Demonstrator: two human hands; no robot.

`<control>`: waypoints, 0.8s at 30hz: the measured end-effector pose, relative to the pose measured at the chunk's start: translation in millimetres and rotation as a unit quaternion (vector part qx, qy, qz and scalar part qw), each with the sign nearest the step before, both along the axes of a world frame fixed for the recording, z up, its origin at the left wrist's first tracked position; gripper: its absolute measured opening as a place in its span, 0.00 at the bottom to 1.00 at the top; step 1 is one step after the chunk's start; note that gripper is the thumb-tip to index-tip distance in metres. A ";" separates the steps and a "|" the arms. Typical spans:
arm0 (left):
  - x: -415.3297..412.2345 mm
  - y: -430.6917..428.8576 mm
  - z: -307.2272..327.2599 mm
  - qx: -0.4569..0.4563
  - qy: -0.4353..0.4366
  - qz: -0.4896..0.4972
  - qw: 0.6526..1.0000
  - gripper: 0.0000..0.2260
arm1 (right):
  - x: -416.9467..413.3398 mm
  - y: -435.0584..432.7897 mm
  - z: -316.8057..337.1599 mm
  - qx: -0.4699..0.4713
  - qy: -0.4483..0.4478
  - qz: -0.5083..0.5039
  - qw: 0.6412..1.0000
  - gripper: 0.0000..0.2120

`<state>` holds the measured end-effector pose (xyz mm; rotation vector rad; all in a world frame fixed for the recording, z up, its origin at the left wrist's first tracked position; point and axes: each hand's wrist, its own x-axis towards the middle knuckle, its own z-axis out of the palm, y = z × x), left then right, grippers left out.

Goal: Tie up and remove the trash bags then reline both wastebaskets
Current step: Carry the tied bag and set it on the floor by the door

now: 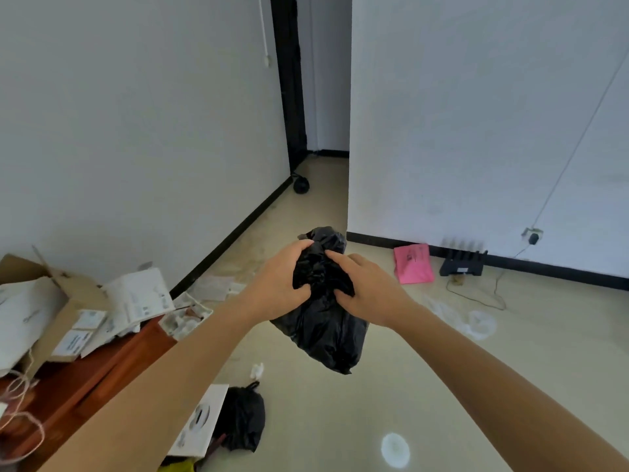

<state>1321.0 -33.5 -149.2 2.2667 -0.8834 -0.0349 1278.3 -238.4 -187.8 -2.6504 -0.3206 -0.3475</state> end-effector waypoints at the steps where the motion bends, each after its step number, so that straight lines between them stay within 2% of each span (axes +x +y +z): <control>1: 33.1 -6.4 2.8 0.001 -0.002 0.007 1.000 0.29 | 35.1 -9.1 5.0 0.000 0.005 0.011 1.000 0.35; 9: 285.5 -9.7 -20.6 -0.036 0.016 0.107 0.994 0.28 | 311.5 -24.7 9.0 -0.006 0.006 0.091 0.996 0.34; 14: 461.4 -20.1 -43.5 -0.060 0.038 0.084 0.994 0.27 | 500.7 -39.4 -2.1 -0.012 -0.008 0.089 0.996 0.31; 18: 607.7 -41.3 -34.2 -0.039 0.046 0.075 0.995 0.32 | 642.0 -64.7 13.4 -0.022 -0.002 0.089 0.996 0.31; 24: 814.4 -111.7 -23.5 0.010 0.016 0.073 0.997 0.22 | 822.4 -131.1 16.0 0.004 -0.012 0.048 0.999 0.32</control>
